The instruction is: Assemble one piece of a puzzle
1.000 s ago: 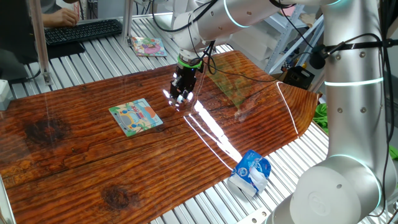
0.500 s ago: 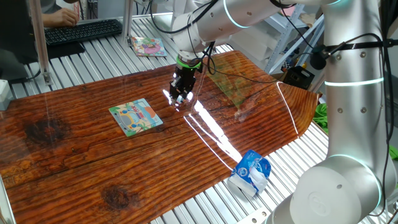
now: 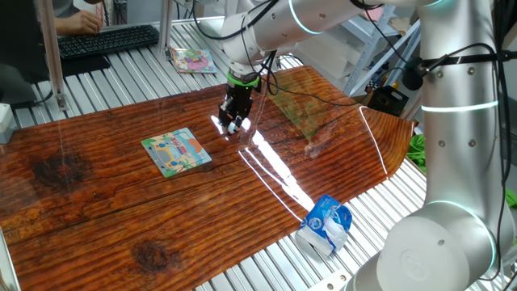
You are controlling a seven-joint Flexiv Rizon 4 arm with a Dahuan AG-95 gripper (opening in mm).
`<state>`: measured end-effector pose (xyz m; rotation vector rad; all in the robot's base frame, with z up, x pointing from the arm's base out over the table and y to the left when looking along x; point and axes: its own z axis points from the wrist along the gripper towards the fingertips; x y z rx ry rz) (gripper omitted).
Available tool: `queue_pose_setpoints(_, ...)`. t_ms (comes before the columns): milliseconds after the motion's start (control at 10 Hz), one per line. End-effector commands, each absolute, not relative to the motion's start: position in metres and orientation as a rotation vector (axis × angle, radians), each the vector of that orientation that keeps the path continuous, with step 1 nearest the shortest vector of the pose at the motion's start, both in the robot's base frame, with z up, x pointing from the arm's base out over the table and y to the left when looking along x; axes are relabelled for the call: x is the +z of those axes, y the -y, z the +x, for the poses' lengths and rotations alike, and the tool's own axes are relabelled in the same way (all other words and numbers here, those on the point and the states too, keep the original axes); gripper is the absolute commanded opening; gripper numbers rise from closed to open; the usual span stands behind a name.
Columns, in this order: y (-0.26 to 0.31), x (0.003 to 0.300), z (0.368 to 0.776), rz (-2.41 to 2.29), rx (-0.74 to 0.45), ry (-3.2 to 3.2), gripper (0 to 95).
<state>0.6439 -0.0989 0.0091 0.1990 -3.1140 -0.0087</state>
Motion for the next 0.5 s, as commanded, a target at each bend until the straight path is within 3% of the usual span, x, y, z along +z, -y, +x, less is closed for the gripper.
queue_pose_setpoints(100,0.092,0.016,0.643,0.157,-0.015,3.113,0.0)
queue_pose_setpoints(500,0.067,0.033,0.638,0.002,-0.035,3.103,0.0)
